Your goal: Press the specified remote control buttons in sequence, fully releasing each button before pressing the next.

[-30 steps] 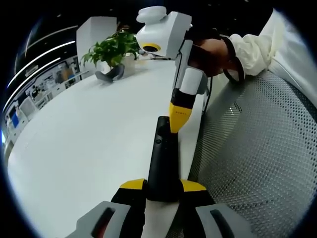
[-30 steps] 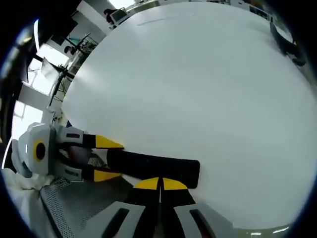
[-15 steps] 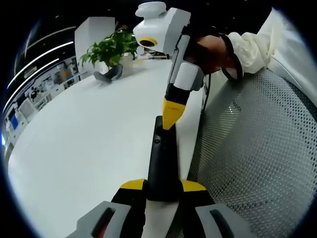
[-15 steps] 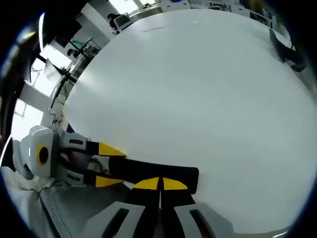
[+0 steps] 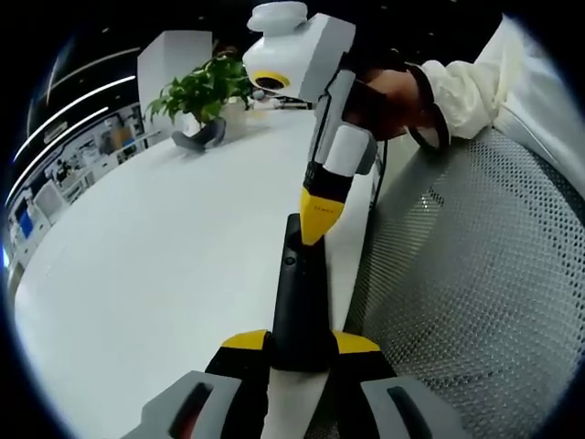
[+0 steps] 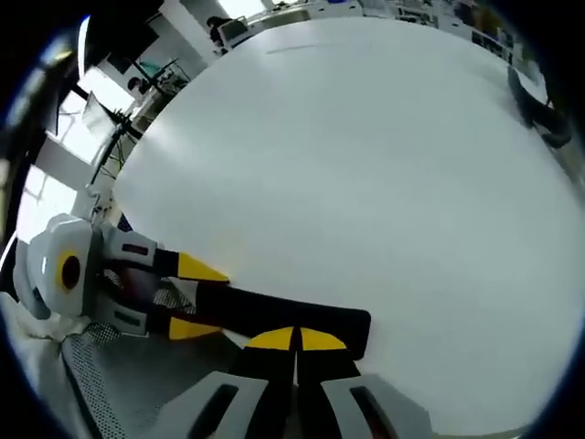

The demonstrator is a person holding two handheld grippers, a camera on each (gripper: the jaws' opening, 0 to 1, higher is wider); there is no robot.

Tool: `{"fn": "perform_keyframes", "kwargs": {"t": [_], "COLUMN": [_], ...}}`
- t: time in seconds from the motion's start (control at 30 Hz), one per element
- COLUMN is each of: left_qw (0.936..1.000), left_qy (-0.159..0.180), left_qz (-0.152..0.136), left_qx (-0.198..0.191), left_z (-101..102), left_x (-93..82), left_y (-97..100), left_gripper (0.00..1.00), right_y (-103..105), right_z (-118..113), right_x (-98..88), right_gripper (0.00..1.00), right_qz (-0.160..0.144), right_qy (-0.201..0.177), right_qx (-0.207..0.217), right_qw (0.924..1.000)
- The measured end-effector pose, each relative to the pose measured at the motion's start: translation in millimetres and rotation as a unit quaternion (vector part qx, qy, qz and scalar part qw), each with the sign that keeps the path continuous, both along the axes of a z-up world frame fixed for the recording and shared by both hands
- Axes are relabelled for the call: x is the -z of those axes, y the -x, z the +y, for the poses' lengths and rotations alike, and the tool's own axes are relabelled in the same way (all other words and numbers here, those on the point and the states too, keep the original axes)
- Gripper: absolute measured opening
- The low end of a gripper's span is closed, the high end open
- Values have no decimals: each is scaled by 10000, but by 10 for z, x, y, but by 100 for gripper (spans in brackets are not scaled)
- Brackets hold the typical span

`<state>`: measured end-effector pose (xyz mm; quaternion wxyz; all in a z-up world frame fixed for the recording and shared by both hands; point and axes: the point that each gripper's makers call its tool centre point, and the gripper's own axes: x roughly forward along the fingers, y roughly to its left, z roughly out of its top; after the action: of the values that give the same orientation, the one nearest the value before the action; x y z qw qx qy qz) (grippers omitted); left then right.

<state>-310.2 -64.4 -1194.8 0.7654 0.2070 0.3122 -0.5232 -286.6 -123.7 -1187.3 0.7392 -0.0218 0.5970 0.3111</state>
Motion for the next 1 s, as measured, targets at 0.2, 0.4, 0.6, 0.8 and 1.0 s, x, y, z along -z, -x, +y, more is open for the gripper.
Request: {"fn": "perform_keyframes", "kwargs": {"t": [0.2, 0.4, 0.6, 0.8, 1.0], "left_qw": [10000, 10000, 10000, 10000, 10000], "left_qy": [16, 34, 45, 45, 41], "left_qz": [-15, -11, -19, -19, -21], "left_qx": [1, -5, -7, -7, -3], "left_z": [-1, 0, -2, -3, -3], "left_x": [-2, -5, -5, -6, -6], "left_y": [1, 2, -6, -8, -6], "left_gripper": [25, 25, 25, 25, 25], "right_y": [-17, -21, -33, -34, -58], "right_z": [-12, -18, -13, -10, -12], "right_x": [4, 10, 11, 3, 11], "right_gripper": [0, 0, 0, 0, 0], "right_qz": [37, 181, 172, 277, 331], "right_qy": [-83, -235, -314, -410, -401], "right_qx": [78, 268, 340, 436, 447], "right_qw": [9999, 9992, 9988, 9978, 9976]}}
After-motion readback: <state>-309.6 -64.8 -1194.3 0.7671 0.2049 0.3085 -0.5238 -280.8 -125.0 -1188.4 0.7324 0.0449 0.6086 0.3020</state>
